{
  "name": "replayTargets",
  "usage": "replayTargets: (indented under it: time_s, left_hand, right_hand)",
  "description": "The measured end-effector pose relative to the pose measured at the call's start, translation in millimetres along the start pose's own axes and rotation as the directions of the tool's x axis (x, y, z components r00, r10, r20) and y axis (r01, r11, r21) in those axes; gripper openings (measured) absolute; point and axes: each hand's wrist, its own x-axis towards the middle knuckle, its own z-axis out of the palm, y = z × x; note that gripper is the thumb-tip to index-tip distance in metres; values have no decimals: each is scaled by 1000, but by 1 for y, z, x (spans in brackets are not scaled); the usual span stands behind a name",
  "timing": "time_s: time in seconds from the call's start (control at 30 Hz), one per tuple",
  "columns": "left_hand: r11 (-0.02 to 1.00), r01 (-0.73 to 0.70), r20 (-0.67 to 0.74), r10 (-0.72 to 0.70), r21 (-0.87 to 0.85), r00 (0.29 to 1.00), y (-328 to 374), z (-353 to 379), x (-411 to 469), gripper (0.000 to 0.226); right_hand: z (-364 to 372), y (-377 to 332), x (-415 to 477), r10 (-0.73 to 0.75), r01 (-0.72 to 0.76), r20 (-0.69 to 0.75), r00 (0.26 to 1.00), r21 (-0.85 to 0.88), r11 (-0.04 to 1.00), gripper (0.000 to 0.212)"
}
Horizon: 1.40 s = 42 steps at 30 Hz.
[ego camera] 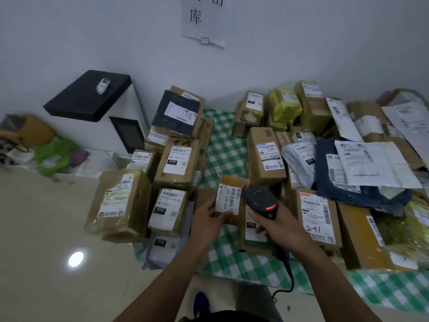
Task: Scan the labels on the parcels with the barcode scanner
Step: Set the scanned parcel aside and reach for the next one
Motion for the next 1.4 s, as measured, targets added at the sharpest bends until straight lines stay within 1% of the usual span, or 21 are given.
replayTargets:
  time_s: [0.13, 0.17, 0.23, 0.33, 0.57, 0.8, 1.03, 1.2, 1.33, 1.4]
  left_hand:
    - [966, -60, 5, 61, 250, 998, 19, -24, 20, 54]
    - [943, -88, 8, 90, 321, 996, 24, -28, 25, 56]
    - [893, -113, 19, 117, 436, 993, 32, -33, 34, 59]
    - [844, -93, 16, 100, 527, 995, 38, -38, 42, 65]
    - [811, -90, 10, 103, 578, 995, 41, -38, 45, 68]
    - [786, -113, 26, 122, 608, 992, 41, -36, 42, 60]
    - [788, -102, 29, 106, 607, 994, 39, -35, 43, 64]
    - [780, -100, 26, 106, 617, 994, 36, -33, 44, 62]
    - [789, -100, 25, 107, 606, 994, 35, -30, 44, 62]
    - [806, -89, 24, 93, 585, 995, 31, -28, 46, 66]
  right_hand:
    - [-4, -11, -1, -70, 70, 6, 998, -84, 994, 34]
    - [-4, -11, -1, -75, 75, 5, 997, -116, 990, 35]
    - [-4, -12, 1, -74, 75, 11, 997, -181, 981, 46]
    - [-3, -13, 3, -56, 64, 40, 998, -253, 965, 59]
    - [2, -14, 2, -68, 79, 45, 997, -304, 949, 63]
    - [2, -15, 0, -70, 82, 49, 996, -304, 949, 63]
    - [1, -16, -3, -77, 93, 62, 995, -330, 939, 56]
    - [-2, -15, -1, -77, 98, 75, 994, -358, 928, 56]
    - [-4, -14, 1, -75, 95, 70, 995, -358, 929, 54]
    - [-6, -14, 3, -74, 90, 60, 995, -353, 931, 52]
